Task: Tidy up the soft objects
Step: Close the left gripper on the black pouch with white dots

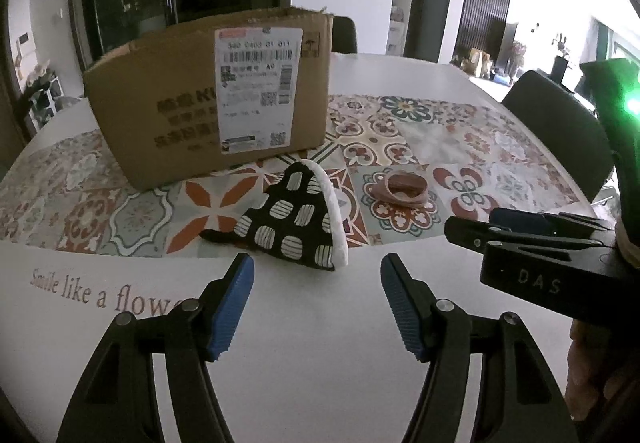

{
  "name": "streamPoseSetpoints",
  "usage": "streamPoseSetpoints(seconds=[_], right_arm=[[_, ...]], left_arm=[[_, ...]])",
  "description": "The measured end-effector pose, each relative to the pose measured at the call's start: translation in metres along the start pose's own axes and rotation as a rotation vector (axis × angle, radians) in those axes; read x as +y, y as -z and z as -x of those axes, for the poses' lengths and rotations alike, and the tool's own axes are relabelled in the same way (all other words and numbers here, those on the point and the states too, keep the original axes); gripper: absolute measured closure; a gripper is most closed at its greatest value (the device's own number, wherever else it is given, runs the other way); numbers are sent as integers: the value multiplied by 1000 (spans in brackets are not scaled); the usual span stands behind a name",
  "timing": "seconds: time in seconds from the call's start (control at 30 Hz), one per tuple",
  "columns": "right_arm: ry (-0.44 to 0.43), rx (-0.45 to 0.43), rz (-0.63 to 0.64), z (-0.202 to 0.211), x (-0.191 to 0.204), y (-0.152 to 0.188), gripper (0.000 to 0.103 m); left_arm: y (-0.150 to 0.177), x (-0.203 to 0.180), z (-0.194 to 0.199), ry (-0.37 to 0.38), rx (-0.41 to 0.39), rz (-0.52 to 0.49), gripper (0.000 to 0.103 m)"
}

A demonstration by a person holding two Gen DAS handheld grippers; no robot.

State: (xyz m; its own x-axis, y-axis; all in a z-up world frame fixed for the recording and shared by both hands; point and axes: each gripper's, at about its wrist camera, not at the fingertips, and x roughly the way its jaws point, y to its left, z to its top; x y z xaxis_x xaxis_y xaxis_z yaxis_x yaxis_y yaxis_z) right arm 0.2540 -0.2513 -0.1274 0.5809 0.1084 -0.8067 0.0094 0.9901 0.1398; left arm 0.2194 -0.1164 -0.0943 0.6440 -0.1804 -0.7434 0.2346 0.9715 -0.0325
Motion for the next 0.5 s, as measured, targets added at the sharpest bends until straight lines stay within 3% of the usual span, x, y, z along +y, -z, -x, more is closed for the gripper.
streamPoseSetpoints(seconds=[0.5], right_arm=[[-60,114,93,-58,-12,-31,49]], left_arm=[[-16,-10,-48,-48,53,-12,37]])
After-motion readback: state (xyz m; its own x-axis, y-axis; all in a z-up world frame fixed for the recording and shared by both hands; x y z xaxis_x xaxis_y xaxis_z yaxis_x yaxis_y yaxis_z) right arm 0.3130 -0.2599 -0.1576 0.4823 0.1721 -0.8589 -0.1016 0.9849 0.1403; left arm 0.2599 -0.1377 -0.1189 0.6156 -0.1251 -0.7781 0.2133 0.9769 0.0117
